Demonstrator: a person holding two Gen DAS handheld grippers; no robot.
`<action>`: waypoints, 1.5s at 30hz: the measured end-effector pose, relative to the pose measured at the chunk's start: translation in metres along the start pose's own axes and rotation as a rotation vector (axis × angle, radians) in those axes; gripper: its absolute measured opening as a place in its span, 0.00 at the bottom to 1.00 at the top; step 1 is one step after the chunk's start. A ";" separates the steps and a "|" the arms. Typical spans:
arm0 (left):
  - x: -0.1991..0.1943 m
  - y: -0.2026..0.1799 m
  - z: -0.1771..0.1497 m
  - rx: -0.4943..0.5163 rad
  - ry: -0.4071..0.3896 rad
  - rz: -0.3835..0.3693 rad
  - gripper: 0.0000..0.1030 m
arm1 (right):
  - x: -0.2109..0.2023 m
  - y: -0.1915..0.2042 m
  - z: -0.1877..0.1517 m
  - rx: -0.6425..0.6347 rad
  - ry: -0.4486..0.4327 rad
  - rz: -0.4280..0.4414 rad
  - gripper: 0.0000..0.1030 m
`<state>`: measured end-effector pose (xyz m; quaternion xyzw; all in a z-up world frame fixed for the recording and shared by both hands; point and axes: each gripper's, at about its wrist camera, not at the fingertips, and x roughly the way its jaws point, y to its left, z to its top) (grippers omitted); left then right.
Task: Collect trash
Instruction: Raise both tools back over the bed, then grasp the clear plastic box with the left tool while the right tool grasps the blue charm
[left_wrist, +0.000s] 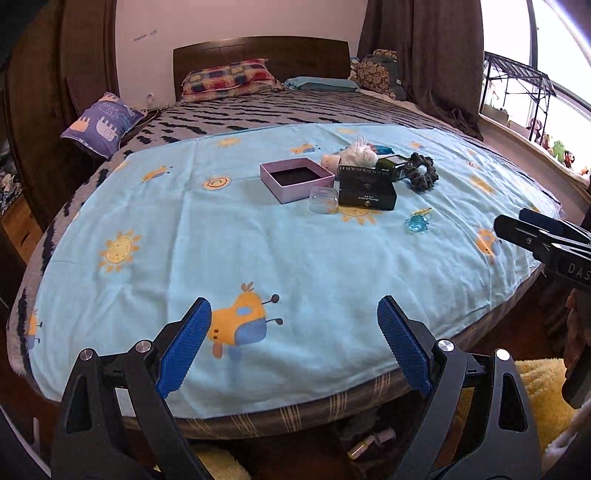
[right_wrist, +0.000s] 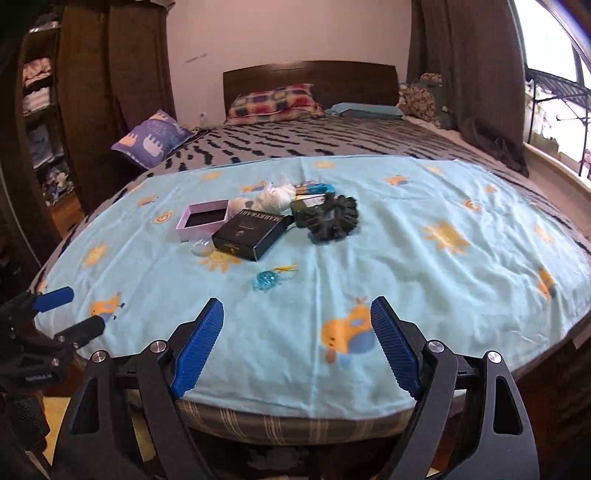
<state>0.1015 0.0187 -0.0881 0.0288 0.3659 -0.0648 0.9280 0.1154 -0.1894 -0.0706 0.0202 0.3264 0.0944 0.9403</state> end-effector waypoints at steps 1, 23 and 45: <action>0.006 0.000 0.001 -0.002 0.009 -0.004 0.84 | 0.006 0.003 0.000 -0.001 0.011 0.012 0.80; 0.086 -0.002 0.033 0.012 0.082 -0.054 0.84 | 0.099 0.013 0.010 -0.048 0.059 0.022 0.30; 0.148 -0.023 0.087 0.074 0.067 -0.127 0.35 | 0.085 -0.020 0.009 0.005 0.056 0.023 0.30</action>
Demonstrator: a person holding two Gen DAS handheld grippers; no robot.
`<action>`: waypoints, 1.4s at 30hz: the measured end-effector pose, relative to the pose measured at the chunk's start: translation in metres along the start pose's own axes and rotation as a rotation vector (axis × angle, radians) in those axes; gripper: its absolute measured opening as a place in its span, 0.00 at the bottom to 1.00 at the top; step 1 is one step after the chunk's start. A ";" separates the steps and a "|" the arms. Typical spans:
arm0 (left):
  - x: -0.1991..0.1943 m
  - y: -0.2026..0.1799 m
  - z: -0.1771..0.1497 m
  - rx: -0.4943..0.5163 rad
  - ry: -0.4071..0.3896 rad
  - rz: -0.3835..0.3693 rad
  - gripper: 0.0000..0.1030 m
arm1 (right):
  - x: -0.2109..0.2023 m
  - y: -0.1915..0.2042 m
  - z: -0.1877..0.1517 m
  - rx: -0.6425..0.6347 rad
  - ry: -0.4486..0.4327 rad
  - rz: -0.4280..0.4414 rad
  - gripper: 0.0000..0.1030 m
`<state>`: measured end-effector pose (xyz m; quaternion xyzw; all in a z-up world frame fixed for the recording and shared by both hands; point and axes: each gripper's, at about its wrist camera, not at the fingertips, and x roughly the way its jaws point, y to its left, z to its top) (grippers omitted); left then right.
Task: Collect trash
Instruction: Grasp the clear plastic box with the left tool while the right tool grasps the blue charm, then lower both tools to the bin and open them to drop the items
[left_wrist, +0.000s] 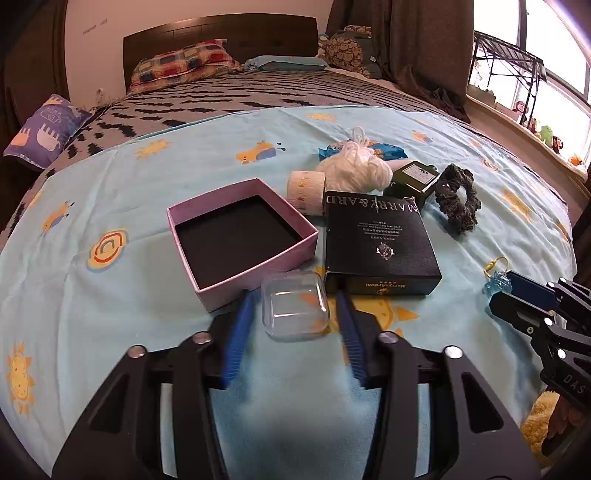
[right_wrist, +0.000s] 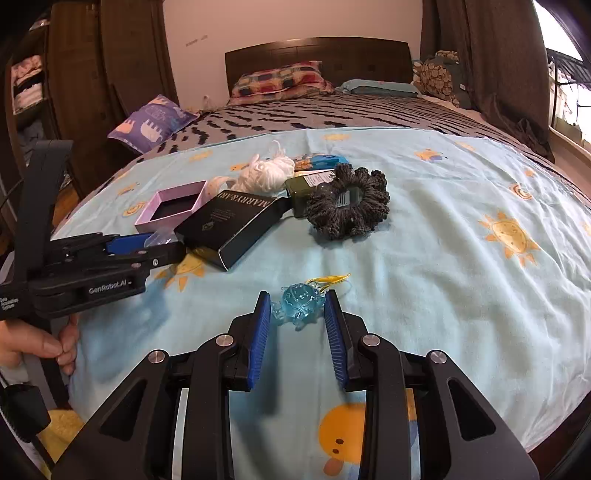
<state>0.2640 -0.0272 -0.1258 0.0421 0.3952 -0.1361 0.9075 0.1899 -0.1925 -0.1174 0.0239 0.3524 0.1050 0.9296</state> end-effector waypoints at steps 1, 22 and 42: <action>-0.002 0.000 -0.002 0.002 -0.002 0.001 0.32 | -0.003 0.001 -0.001 -0.001 0.000 0.001 0.30; -0.139 -0.046 -0.111 -0.006 -0.042 -0.113 0.32 | -0.099 0.019 -0.068 -0.004 0.020 -0.016 0.30; -0.099 -0.082 -0.236 -0.098 0.152 -0.148 0.32 | -0.086 0.005 -0.173 0.100 0.212 0.020 0.30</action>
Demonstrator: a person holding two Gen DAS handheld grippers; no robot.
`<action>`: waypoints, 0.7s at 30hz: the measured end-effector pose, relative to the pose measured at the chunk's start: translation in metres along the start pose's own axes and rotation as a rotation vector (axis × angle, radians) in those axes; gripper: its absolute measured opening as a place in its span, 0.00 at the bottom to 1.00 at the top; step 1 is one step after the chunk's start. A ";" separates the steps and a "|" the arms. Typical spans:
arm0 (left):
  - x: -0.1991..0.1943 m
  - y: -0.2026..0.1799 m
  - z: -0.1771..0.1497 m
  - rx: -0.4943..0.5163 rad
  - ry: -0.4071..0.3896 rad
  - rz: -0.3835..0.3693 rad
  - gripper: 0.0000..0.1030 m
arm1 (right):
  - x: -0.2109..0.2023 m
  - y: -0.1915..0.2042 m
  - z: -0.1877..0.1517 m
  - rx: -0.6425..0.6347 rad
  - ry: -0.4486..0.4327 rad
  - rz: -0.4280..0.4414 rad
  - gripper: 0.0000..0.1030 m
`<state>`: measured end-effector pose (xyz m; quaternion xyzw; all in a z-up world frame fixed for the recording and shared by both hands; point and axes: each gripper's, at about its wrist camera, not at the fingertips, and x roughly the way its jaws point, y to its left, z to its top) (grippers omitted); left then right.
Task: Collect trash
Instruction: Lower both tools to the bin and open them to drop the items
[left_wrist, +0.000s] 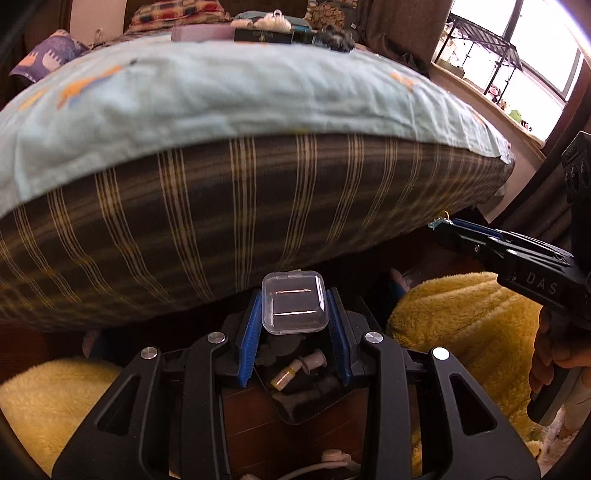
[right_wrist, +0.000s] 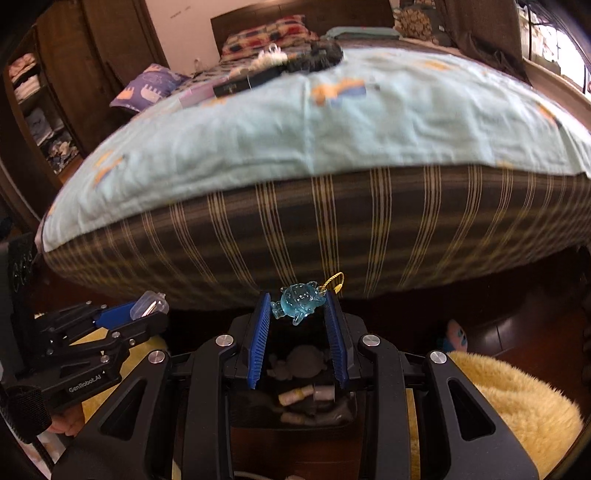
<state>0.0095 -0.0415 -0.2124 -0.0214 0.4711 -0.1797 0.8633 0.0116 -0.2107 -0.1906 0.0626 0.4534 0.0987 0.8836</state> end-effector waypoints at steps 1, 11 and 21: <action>0.006 0.000 -0.004 0.000 0.015 0.004 0.32 | 0.005 -0.001 -0.004 0.005 0.014 0.002 0.30; 0.050 -0.008 -0.027 0.031 0.142 -0.007 0.32 | 0.056 -0.010 -0.031 0.059 0.151 0.062 0.30; 0.065 -0.010 -0.033 0.030 0.193 -0.031 0.32 | 0.067 0.003 -0.030 0.042 0.176 0.063 0.32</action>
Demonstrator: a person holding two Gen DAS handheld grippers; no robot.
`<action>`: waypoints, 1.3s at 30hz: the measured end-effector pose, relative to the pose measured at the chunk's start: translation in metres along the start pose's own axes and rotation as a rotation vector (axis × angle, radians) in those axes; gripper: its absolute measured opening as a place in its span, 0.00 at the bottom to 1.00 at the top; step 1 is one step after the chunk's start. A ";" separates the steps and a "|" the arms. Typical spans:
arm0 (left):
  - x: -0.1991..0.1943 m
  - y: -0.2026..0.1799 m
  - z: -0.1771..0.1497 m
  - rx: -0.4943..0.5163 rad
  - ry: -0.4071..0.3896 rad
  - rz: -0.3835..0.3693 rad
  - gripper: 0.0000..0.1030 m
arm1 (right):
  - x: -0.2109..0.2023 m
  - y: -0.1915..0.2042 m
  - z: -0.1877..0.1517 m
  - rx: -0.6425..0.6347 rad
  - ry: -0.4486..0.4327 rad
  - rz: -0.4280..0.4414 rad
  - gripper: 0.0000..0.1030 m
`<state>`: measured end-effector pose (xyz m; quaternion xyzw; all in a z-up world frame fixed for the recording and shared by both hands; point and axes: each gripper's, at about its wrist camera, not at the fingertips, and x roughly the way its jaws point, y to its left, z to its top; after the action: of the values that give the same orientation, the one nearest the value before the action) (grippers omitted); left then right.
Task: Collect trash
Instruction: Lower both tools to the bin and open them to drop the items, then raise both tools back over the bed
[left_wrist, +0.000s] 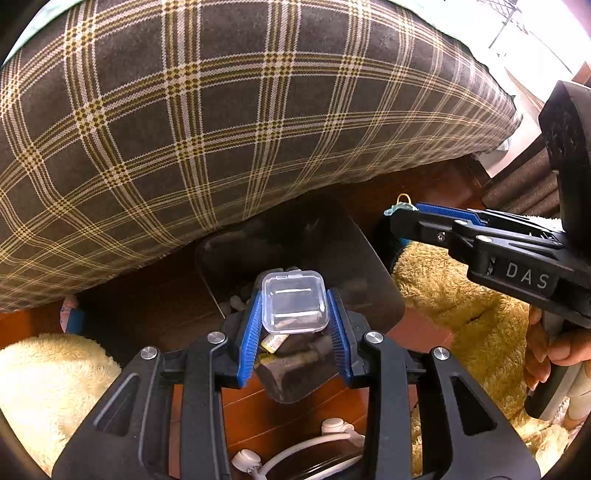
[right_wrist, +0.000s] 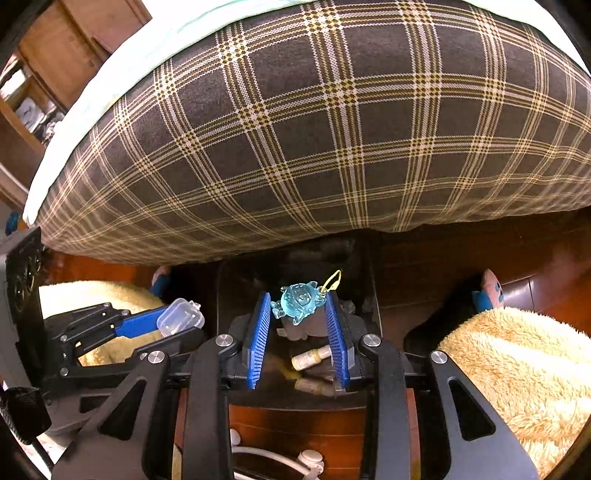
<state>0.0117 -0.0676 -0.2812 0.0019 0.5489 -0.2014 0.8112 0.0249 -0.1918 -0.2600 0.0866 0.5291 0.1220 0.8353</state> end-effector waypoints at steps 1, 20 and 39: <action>0.000 0.001 0.000 -0.002 0.002 0.003 0.35 | 0.000 0.000 0.002 -0.001 0.000 -0.005 0.32; -0.078 0.014 0.034 0.005 -0.206 0.127 0.85 | -0.086 -0.028 0.051 0.069 -0.281 -0.082 0.87; -0.132 0.031 0.172 0.022 -0.397 0.177 0.91 | -0.124 -0.023 0.183 -0.008 -0.475 -0.147 0.87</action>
<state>0.1335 -0.0348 -0.1014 0.0191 0.3741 -0.1319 0.9178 0.1419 -0.2528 -0.0816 0.0709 0.3225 0.0392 0.9431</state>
